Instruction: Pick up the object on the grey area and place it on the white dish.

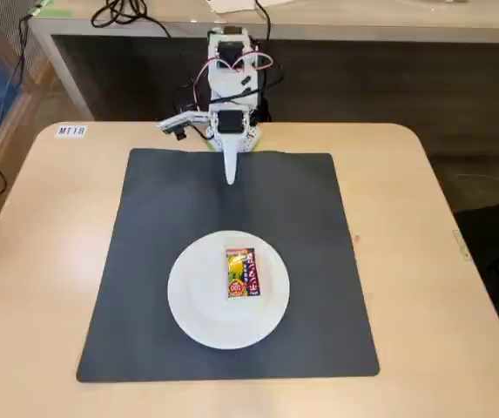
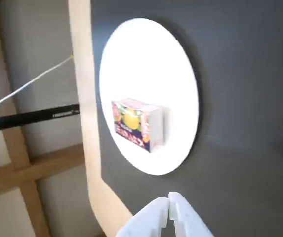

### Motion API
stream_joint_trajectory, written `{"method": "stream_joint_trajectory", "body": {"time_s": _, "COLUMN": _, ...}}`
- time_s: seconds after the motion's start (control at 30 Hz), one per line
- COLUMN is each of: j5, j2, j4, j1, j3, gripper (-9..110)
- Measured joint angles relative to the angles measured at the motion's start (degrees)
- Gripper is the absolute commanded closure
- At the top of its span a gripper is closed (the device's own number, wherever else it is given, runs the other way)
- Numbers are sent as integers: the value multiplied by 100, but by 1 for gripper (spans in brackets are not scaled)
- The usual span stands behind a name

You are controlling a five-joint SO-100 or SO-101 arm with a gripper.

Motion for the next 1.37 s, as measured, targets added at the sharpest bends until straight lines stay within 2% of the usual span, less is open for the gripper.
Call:
{"method": "stream_joint_trajectory", "body": {"time_s": 0.17, "j5": 0, "j2": 1424, "j4": 62, "j1": 185, "j3": 1433, "gripper": 102}}
{"method": "stream_joint_trajectory", "body": {"time_s": 0.37, "j5": -141, "j2": 1608, "j4": 132, "j1": 167, "j3": 1942, "gripper": 102}}
{"method": "stream_joint_trajectory", "body": {"time_s": 1.37, "j5": -176, "j2": 1608, "j4": 132, "j1": 141, "j3": 1986, "gripper": 100}}
